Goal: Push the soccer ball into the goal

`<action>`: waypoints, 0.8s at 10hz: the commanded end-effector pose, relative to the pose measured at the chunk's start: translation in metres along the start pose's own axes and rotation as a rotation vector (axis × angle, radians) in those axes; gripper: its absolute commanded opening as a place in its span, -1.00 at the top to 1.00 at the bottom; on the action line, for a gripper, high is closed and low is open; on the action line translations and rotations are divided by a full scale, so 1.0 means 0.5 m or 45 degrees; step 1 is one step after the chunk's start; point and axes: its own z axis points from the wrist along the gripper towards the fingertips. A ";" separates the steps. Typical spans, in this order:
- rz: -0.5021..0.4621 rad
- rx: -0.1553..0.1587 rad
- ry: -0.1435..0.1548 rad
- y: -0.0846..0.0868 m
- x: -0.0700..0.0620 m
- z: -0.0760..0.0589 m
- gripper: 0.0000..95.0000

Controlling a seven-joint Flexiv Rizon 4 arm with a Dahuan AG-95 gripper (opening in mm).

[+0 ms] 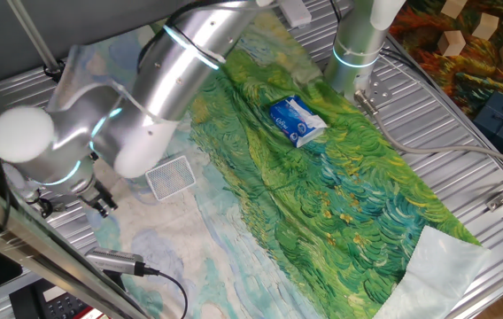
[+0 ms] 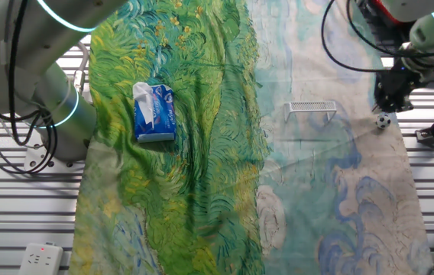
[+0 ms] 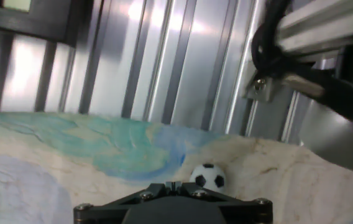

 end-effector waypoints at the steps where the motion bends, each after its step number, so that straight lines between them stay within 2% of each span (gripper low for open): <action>1: -0.092 0.022 -0.014 -0.042 0.100 -0.003 1.00; 2: -0.110 0.020 -0.020 -0.042 0.168 -0.010 1.00; 3: -0.112 0.018 -0.018 -0.041 0.183 -0.012 1.00; 4: -0.114 0.014 -0.005 -0.041 0.187 -0.015 1.00; 6: -0.122 -0.008 -0.010 -0.041 0.187 -0.017 1.00; 7: -0.117 -0.045 -0.018 -0.040 0.191 -0.027 1.00; 8: -0.059 -0.120 -0.003 -0.035 0.202 -0.058 1.00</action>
